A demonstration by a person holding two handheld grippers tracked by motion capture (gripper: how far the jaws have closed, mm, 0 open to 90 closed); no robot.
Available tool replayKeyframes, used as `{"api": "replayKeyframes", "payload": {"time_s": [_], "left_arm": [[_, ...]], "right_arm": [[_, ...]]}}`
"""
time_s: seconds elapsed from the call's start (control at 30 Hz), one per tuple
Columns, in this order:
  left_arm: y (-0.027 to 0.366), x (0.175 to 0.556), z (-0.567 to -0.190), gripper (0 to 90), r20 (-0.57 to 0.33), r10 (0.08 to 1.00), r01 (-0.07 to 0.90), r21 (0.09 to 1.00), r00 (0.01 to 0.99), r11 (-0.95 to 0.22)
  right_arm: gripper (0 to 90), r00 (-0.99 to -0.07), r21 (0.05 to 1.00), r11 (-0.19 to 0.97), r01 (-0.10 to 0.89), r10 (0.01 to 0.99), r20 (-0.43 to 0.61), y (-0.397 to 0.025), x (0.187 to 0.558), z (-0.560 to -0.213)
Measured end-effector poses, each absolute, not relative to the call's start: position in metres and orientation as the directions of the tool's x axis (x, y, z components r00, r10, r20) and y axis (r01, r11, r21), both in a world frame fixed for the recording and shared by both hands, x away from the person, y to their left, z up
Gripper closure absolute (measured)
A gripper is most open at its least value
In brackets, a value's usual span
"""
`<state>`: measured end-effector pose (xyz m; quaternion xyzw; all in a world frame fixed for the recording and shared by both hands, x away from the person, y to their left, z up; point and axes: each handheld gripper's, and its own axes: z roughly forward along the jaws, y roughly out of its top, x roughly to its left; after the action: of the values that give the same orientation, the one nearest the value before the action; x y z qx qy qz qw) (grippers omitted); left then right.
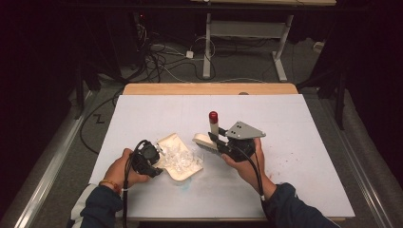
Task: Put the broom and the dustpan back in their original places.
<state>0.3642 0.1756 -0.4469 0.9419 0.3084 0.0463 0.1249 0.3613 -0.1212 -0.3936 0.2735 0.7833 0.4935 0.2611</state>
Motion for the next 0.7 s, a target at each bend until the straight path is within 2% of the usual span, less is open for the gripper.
{"api": "replayKeyframes", "payload": {"time_s": [0.5, 0.7], "left_arm": [[0.175, 0.364, -0.447, 63.6, 0.014, 0.597, 0.572, 0.266, 0.802, -0.776], [0.176, 0.363, -0.448, 63.6, 0.006, 0.602, 0.577, 0.275, 0.799, -0.769]], "right_arm": [[70.9, -0.804, 0.936, 0.324, 0.136, 0.588, -0.087, -0.07, 0.34, -0.393], [70.9, -0.791, 0.944, 0.309, 0.117, 0.604, -0.099, -0.071, 0.345, -0.382]]}}
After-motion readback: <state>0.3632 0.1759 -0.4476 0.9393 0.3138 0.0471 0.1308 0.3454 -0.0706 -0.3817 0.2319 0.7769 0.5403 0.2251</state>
